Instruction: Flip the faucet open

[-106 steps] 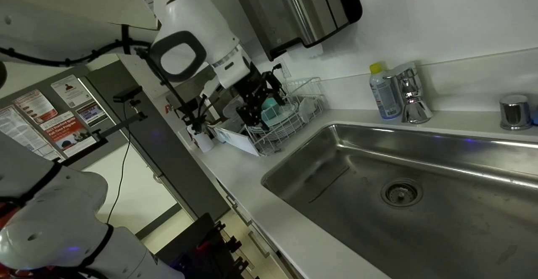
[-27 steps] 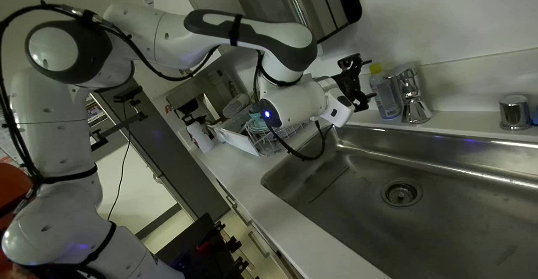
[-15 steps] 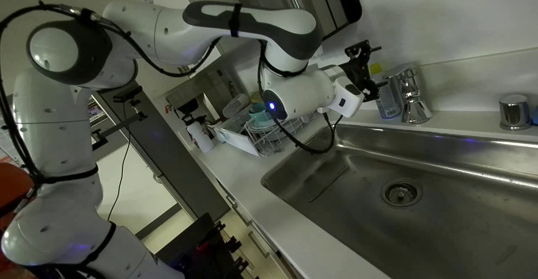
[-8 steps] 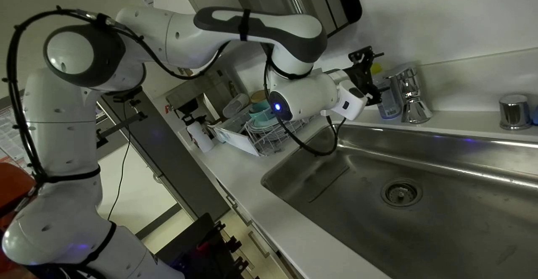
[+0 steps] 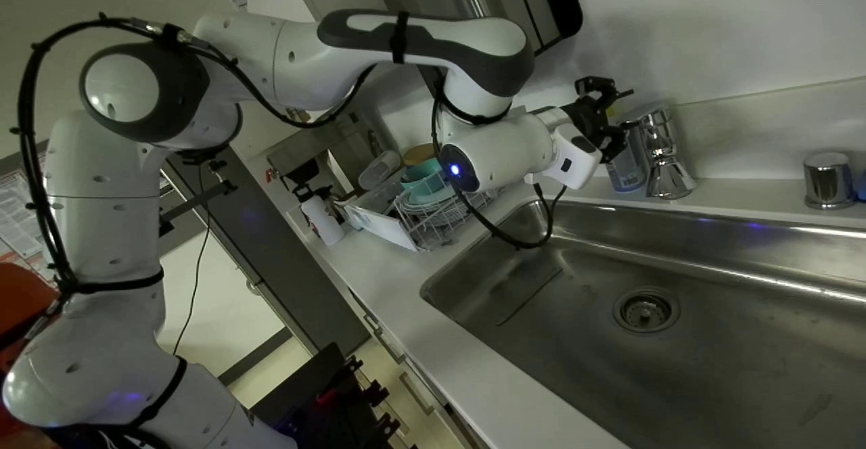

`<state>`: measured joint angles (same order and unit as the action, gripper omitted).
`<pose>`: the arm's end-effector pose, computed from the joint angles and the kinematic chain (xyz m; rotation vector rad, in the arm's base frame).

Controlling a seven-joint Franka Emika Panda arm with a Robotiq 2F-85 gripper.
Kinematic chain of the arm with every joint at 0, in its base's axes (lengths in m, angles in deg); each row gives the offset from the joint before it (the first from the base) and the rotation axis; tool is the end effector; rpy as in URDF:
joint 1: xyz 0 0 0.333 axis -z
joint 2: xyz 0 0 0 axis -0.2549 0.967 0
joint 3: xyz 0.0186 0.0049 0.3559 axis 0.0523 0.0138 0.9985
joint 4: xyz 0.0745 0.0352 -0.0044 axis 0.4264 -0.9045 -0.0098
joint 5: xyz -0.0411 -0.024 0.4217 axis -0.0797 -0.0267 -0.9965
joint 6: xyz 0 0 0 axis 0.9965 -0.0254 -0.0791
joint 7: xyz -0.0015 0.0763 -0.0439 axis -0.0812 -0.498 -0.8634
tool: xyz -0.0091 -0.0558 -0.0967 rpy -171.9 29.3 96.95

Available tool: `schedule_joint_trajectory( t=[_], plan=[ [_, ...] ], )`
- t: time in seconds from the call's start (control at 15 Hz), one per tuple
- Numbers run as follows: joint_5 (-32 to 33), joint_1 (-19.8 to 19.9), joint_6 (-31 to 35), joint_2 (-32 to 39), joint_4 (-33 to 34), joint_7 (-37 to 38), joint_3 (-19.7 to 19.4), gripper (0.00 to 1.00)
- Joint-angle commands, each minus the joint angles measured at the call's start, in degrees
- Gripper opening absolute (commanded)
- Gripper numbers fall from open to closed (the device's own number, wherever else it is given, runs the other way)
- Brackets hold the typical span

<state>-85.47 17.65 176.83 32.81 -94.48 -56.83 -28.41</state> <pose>0.6966 -0.2417 0.2697 -1.4528 1.4031 -1.1804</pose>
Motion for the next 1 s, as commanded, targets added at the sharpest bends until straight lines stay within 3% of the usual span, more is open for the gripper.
schedule_joint_trajectory(
  t=[0.0,0.2,0.53,0.67,0.93],
  plan=[
    [0.2,-0.4,1.2,0.4,1.5,0.3,-0.1,0.21],
    [0.3,-0.8,1.2,-0.6,0.4,-0.2,-0.2,0.01],
    [0.3,-2.1,1.9,-3.5,-1.8,-1.2,-0.3,0.02],
    [4.0,-2.4,5.2,-4.0,-1.4,1.1,0.1,0.02],
    [17.7,-2.7,12.5,-4.9,0.7,11.7,1.9,0.02]
  ],
)
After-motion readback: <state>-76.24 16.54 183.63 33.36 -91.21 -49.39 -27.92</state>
